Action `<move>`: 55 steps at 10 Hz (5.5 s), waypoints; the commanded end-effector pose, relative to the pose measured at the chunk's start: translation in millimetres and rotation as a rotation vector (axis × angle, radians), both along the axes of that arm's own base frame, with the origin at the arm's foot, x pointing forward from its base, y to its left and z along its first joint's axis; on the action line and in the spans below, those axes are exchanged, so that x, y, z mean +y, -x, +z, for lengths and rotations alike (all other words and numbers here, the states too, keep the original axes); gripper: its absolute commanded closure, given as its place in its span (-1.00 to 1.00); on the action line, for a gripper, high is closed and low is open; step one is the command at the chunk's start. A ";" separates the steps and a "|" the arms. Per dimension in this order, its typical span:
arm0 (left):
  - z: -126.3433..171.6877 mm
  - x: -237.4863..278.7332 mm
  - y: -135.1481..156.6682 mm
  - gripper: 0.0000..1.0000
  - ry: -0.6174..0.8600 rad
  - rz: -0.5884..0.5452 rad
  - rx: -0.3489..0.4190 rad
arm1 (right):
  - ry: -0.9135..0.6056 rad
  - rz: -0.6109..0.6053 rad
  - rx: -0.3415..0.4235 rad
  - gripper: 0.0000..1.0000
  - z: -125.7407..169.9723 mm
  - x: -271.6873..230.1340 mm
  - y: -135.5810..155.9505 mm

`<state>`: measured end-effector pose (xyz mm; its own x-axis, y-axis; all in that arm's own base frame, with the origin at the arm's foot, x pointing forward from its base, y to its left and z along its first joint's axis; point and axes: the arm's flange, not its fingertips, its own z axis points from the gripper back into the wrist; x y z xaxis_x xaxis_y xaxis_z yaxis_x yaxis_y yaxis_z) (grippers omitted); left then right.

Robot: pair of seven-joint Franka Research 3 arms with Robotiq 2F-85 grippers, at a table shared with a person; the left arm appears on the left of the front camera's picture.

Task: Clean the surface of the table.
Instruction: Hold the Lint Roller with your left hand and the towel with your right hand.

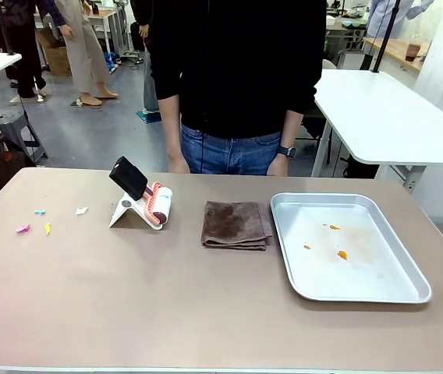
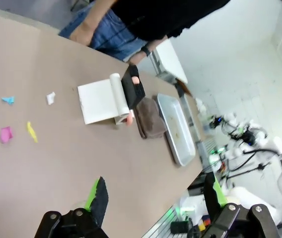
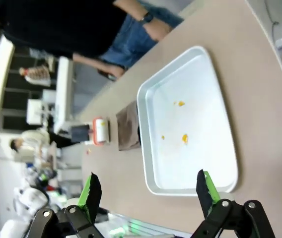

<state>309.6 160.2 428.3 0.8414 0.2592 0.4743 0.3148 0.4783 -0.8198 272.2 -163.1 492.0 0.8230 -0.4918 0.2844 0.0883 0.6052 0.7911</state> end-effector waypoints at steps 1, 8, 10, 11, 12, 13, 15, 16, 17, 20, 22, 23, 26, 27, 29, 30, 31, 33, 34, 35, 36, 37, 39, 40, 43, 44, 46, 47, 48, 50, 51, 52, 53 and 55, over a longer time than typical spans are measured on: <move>28.8 -38.1 -35.5 -1.00 -0.142 -0.124 0.031 | 0.139 0.097 -0.040 -1.00 10.0 95.9 -21.7; 53.4 -127.6 -130.0 -1.00 -0.642 -0.277 0.137 | 0.607 0.466 -0.104 -1.00 6.1 343.4 -120.1; 49.7 -138.8 -164.0 -1.00 -0.654 -0.208 0.173 | 0.662 0.545 -0.097 -1.00 -15.9 387.1 -135.5; 49.0 -148.7 -178.6 -1.00 -0.622 -0.187 0.227 | 0.696 0.575 -0.053 -1.00 -33.3 406.0 -142.0; 46.1 -162.9 -191.3 -1.00 -0.597 -0.169 0.289 | 0.717 0.613 -0.001 -1.00 -54.3 423.0 -147.0; 43.6 -172.5 -198.5 -1.00 -0.567 -0.148 0.353 | 0.758 0.600 0.037 -1.00 -71.6 432.4 -151.1; 40.7 -196.1 -207.5 -1.00 -0.498 -0.129 0.341 | 0.750 0.638 0.070 -1.00 -93.2 445.4 -153.2; 37.9 -213.9 -212.7 -1.00 -0.488 -0.136 0.362 | 0.749 0.648 0.085 -1.00 -100.7 450.4 -152.6; 34.3 -216.9 -217.1 -1.00 -0.488 -0.113 0.359 | 0.750 0.647 0.076 -1.00 -99.3 449.4 -149.3; 34.0 -214.9 -210.9 -1.00 -0.501 -0.143 0.362 | 0.739 0.661 0.074 -1.00 -104.5 442.9 -148.5; 34.0 -214.9 -210.9 -1.00 -0.501 -0.143 0.362 | 0.739 0.661 0.074 -1.00 -104.5 442.9 -148.5; 34.0 -214.9 -210.9 -1.00 -0.501 -0.143 0.362 | 0.739 0.661 0.074 -1.00 -104.5 442.9 -148.5; 32.9 -232.1 -208.2 -1.00 -0.528 -0.179 0.392 | 0.815 0.536 0.162 -1.00 -109.2 453.2 -155.1; 31.2 -235.9 -209.5 -1.00 -0.526 -0.155 0.440 | 0.803 0.523 0.199 -1.00 -119.0 459.3 -162.4; 26.7 -241.2 -211.8 -1.00 -0.525 -0.174 0.455 | 0.813 0.474 0.215 -1.00 -130.7 470.4 -174.1; 24.2 -242.8 -215.1 -1.00 -0.521 -0.177 0.460 | 0.802 0.446 0.241 -1.00 -132.9 475.8 -179.8; 21.1 -244.4 -218.6 -1.00 -0.522 -0.171 0.459 | 0.815 0.413 0.255 -1.00 -135.0 480.9 -184.3; 10.0 -245.2 -232.1 -1.00 -0.533 -0.183 0.476 | 0.816 0.423 0.265 -1.00 -143.7 490.8 -199.2; 4.7 -243.9 -235.9 -1.00 -0.517 -0.208 0.487 | 0.814 0.411 0.278 -1.00 -149.4 492.5 -208.0; 1.2 -240.9 -238.8 -1.00 -0.507 -0.200 0.496 | 0.815 0.392 0.288 -1.00 -153.3 494.1 -214.0; -0.2 -240.9 -241.7 -1.00 -0.504 -0.201 0.496 | 0.810 0.391 0.284 -1.00 -154.9 495.5 -217.4; -3.5 -242.0 -245.1 -1.00 -0.490 -0.220 0.496 | 0.795 0.381 0.279 -1.00 -157.5 493.9 -222.6; -9.5 -243.4 -248.6 -1.00 -0.479 -0.228 0.514 | 0.805 0.366 0.307 -1.00 -163.3 494.6 -228.3; -11.4 -243.6 -248.9 -1.00 -0.477 -0.230 0.517 | 0.828 0.352 0.322 -1.00 -167.3 497.5 -230.8; -13.5 -240.6 -247.2 -1.00 -0.475 -0.229 0.512 | 0.914 0.320 0.360 -1.00 -171.7 508.7 -236.8; -14.9 -240.4 -247.0 -1.00 -0.473 -0.228 0.518 | 0.922 0.305 0.398 -1.00 -172.8 511.8 -238.9; -16.9 -241.2 -246.9 -1.00 -0.478 -0.230 0.524 | 0.932 0.180 0.470 -1.00 -172.3 513.0 -242.6; -16.5 -240.8 -246.9 -1.00 -0.475 -0.232 0.522 | 0.943 0.175 0.481 -1.00 -173.7 514.1 -243.4; -16.3 -240.3 -246.6 -1.00 -0.476 -0.234 0.519 | 0.946 0.162 0.495 -1.00 -176.7 513.5 -244.6; -19.0 -240.3 -247.1 -1.00 -0.482 -0.241 0.526 | 0.947 0.154 0.517 -1.00 -184.5 512.3 -246.8; -19.3 -240.0 -246.8 -1.00 -0.482 -0.242 0.526 | 0.943 0.152 0.519 -1.00 -186.9 511.8 -247.3; -18.4 -239.7 -246.0 -1.00 -0.481 -0.241 0.516 | 0.942 0.146 0.515 -1.00 -187.2 510.5 -247.5; -19.2 -239.8 -246.3 -1.00 -0.482 -0.242 0.511 | 0.934 0.143 0.515 -1.00 -187.3 508.7 -247.4; -22.1 -240.6 -247.1 -1.00 -0.481 -0.249 0.513 | 0.930 0.145 0.525 -1.00 -189.7 507.8 -246.3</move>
<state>554.4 -80.3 406.5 0.9957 -0.0922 0.0118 0.0811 0.7993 -0.5955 517.1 342.2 302.4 0.9904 -0.1208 0.0678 0.1262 0.9886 -0.0820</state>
